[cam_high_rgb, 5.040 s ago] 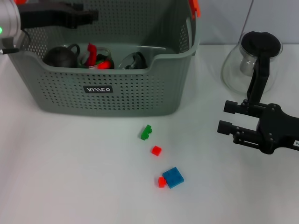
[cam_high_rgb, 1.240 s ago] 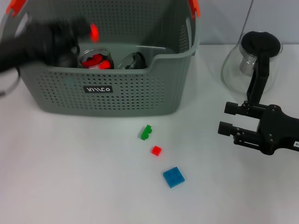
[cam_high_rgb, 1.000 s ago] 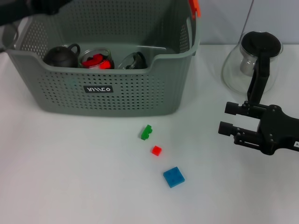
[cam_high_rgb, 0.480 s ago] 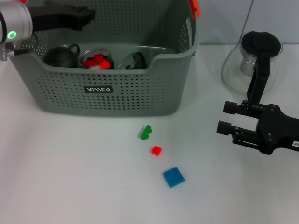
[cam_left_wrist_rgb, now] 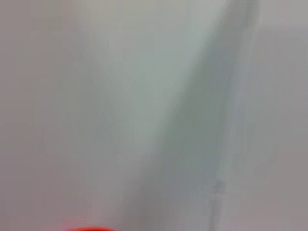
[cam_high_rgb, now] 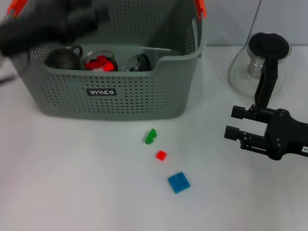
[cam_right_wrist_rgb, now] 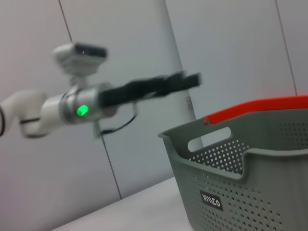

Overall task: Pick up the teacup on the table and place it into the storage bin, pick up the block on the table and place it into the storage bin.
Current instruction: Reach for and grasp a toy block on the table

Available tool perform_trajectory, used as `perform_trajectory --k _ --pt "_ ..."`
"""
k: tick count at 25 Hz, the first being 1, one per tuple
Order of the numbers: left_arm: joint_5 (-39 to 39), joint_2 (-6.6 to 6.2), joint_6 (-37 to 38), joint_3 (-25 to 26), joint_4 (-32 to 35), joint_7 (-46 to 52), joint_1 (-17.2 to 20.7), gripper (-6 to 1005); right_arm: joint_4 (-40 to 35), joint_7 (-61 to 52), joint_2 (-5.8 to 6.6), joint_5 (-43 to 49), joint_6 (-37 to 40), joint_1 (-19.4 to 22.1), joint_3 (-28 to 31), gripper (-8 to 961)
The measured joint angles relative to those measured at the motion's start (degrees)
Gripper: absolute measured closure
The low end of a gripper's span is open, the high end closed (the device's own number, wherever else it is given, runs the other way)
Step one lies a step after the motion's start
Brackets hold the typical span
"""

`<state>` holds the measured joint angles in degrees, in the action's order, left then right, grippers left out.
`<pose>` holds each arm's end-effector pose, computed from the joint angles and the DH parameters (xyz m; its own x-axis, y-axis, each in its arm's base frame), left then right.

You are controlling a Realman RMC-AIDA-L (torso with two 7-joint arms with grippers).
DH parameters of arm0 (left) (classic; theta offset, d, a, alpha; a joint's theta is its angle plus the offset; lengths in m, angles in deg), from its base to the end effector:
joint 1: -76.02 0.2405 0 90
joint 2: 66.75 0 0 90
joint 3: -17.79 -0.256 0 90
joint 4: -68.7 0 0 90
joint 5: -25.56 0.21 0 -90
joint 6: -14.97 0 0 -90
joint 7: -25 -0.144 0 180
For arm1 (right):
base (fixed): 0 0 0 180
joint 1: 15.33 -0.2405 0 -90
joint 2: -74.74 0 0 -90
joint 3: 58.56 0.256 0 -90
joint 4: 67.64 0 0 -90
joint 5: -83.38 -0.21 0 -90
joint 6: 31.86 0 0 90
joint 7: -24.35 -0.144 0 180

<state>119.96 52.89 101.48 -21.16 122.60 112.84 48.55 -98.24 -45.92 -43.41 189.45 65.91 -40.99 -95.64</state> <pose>-0.2215 0.3614 0.0825 0.6594 0.1207 0.7421 0.5061 -0.8012 -0.3194 0.2722 0.2942 0.0043 0.6819 -0.2784 -0.6764 -0.4478 -0.8901 -0.0851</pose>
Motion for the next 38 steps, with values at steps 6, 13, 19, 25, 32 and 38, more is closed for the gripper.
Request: perform_trajectory --k 6,13,19,25,32,38 --pt "2.52 3.77 11.34 0.80 -3.93 -22.39 10.65 328 0.01 -0.18 0.10 0.09 -0.40 -0.01 0.00 279" --pt "12.72 5.10 13.60 -1.72 -14.89 -39.64 13.42 333 -0.19 -0.66 0.08 -0.18 -0.40 -0.55 0.00 280" --pt "15.09 5.03 4.34 -7.71 -23.60 -41.31 8.49 343 -0.40 -0.93 0.06 -0.23 -0.34 -0.63 -0.01 280" --pt "14.96 5.14 -4.47 -15.38 -29.02 -39.45 2.61 342 -0.43 -0.93 0.00 -0.26 -0.18 -0.62 0.00 280" --pt "14.81 5.17 -9.98 -20.85 -28.98 -37.01 -0.47 342 -0.43 -0.93 -0.04 -0.26 -0.08 -0.64 -0.01 280" --pt "14.58 5.17 -12.28 -20.97 -29.66 -37.42 -1.83 343 -0.43 -0.93 -0.09 -0.26 -0.22 -0.70 0.00 280"
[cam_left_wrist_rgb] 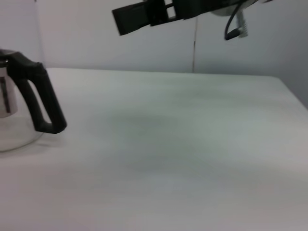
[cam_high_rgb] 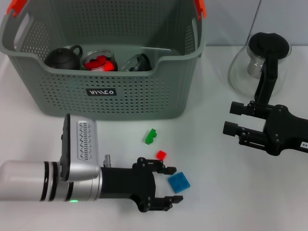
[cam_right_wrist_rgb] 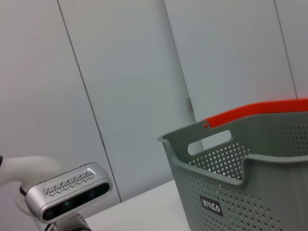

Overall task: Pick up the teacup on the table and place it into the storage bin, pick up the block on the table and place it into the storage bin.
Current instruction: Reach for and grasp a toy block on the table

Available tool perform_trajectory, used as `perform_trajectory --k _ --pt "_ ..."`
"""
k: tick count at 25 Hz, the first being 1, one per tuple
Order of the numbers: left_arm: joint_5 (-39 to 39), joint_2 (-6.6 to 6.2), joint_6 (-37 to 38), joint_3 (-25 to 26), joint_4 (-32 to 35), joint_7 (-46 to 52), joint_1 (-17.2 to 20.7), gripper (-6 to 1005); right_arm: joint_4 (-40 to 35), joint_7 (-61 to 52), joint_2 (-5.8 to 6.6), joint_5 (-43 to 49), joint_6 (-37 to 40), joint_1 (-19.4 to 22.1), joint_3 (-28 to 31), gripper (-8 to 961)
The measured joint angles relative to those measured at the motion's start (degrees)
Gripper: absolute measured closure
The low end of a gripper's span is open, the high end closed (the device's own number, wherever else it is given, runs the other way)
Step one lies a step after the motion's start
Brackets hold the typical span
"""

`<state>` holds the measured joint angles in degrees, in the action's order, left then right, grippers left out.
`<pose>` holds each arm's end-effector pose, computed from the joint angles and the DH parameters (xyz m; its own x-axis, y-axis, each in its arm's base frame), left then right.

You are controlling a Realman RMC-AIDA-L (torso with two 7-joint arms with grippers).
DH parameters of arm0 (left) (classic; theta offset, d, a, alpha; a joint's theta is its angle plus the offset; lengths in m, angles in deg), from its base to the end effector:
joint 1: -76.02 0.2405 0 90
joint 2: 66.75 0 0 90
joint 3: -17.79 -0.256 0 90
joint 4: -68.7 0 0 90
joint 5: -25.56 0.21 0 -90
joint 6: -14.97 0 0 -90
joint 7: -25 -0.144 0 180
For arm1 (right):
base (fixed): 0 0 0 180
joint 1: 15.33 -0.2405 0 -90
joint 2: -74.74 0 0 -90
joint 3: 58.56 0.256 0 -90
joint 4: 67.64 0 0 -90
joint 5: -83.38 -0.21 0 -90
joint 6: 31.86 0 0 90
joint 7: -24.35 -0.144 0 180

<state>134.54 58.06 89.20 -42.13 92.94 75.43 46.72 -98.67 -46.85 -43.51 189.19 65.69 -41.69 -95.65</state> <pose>-0.2600 0.2819 -0.1138 0.9411 0.0689 0.3311 0.1217 -0.9824 -0.1415 0.2679 0.2989 0.0052 0.6797 -0.2777 -0.6789 -0.4466 -0.8909 -0.0828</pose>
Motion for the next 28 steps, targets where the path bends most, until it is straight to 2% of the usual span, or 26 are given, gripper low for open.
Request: perform_trajectory --k 18,28 --pt "-7.97 0.00 -7.96 -8.37 -2.88 -1.65 -2.45 343 0.05 0.09 0.03 0.14 -0.13 0.16 0.00 279" --pt "-9.12 0.00 -10.34 -9.74 -3.41 -1.65 -2.82 342 0.14 0.37 0.15 0.04 0.03 0.50 0.00 280"
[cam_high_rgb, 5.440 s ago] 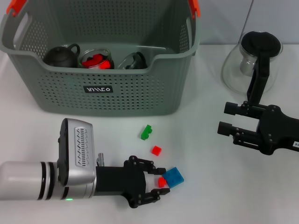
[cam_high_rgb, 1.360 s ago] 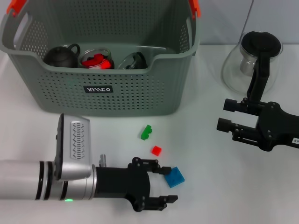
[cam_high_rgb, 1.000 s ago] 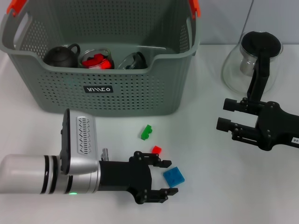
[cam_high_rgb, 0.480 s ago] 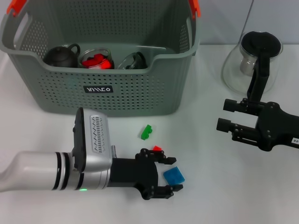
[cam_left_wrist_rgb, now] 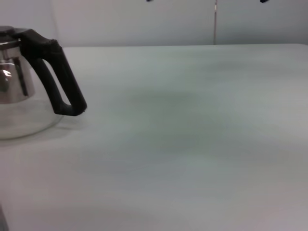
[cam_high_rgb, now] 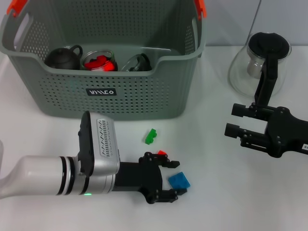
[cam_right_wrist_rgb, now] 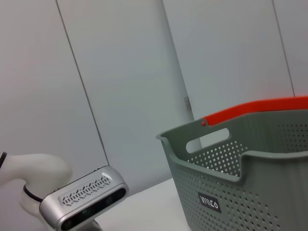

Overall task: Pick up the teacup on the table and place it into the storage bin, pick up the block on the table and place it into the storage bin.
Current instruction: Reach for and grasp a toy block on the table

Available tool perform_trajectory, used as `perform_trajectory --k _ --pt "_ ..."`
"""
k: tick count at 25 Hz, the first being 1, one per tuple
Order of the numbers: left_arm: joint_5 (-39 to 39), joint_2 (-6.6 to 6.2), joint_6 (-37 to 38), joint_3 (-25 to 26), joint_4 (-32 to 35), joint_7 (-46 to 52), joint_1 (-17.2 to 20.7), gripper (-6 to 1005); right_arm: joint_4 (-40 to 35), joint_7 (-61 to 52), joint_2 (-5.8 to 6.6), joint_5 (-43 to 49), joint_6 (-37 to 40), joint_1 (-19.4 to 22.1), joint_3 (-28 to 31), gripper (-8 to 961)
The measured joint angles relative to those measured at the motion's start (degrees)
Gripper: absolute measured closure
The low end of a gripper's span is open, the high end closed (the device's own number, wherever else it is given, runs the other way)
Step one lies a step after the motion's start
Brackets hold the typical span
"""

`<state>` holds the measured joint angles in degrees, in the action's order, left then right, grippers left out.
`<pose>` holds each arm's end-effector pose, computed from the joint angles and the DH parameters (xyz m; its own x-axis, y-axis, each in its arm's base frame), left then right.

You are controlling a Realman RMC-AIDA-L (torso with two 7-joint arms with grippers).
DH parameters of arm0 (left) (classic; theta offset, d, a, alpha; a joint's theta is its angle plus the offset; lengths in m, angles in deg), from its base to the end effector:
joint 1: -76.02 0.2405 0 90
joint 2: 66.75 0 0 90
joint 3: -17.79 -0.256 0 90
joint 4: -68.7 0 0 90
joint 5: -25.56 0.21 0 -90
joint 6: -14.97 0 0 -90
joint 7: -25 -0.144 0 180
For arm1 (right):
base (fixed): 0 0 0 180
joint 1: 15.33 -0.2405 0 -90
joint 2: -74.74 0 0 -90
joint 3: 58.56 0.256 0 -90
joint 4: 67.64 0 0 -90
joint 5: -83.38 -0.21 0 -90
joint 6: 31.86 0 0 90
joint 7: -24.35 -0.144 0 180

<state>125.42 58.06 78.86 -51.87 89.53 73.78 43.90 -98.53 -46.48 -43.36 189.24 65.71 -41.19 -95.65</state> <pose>-0.2546 0.2968 -0.1322 0.9641 0.0474 0.2613 0.1031 -0.9735 -0.2040 0.2712 0.2965 0.0057 0.6808 -0.2793 -0.6772 -0.4508 -0.8884 -0.0867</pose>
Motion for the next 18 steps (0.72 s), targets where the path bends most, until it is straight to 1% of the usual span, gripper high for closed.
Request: perform_trajectory --k 10,18 --pt "-1.11 0.00 -0.79 0.47 0.51 0.00 0.41 342 0.04 0.02 0.06 -0.05 0.00 0.03 0.00 279" --pt "-0.96 0.00 0.53 0.06 0.10 0.00 0.64 342 -0.10 -0.18 0.06 -0.05 0.20 0.02 0.00 279"
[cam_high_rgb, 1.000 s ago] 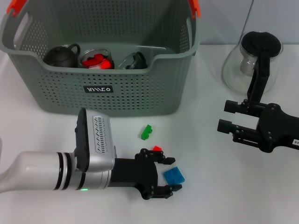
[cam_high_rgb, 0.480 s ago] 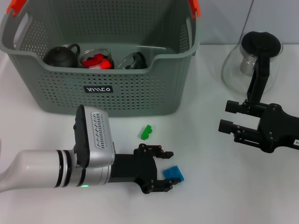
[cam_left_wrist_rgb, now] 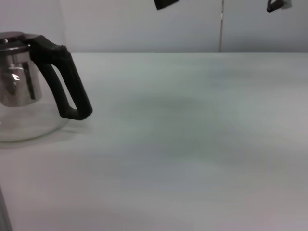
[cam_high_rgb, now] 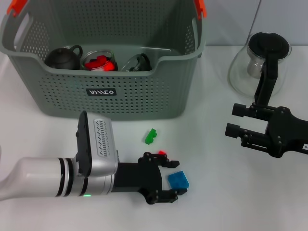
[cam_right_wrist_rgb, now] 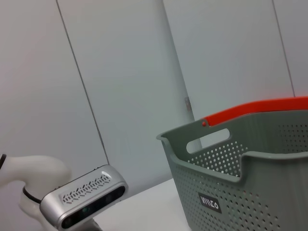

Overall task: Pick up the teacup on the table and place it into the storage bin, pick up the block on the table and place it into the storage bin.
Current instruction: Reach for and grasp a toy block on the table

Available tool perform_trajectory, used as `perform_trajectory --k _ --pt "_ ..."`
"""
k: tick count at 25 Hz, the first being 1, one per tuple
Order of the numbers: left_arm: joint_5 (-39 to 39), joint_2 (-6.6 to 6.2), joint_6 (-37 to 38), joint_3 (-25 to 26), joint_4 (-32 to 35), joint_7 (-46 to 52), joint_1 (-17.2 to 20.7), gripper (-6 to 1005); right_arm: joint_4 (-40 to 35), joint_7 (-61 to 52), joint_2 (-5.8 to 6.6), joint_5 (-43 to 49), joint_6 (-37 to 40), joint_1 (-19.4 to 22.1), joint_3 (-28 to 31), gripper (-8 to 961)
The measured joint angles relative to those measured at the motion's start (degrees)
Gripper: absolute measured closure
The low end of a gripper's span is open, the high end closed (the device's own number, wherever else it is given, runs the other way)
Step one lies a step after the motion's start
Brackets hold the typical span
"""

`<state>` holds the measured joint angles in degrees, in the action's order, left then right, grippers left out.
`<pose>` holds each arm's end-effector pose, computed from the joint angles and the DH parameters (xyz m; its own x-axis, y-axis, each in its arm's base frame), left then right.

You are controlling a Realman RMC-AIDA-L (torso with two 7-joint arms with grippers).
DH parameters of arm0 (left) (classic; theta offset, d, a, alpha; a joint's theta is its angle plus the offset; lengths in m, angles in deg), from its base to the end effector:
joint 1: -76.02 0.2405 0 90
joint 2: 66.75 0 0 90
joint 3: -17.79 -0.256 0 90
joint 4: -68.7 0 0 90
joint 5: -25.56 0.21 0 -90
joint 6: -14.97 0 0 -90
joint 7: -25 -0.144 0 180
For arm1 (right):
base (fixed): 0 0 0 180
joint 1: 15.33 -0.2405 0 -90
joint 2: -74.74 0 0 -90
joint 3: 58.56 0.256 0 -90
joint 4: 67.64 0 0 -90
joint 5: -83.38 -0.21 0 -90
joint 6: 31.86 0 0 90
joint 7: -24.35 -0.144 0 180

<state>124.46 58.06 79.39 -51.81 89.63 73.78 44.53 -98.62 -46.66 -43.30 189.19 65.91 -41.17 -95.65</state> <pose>-0.2552 0.2950 -0.1312 0.9582 0.0599 0.2797 0.1209 -0.9709 -0.2065 0.2711 0.2963 0.0065 0.6797 -0.2800 -0.6780 -0.4505 -0.8888 -0.0846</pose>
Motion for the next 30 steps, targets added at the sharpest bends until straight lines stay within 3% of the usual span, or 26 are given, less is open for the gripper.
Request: perform_trajectory --k 30 --pt "-0.11 0.00 -1.42 0.10 -0.68 0.00 0.73 438 -0.04 -0.19 0.00 0.15 -0.01 -0.39 0.00 279"
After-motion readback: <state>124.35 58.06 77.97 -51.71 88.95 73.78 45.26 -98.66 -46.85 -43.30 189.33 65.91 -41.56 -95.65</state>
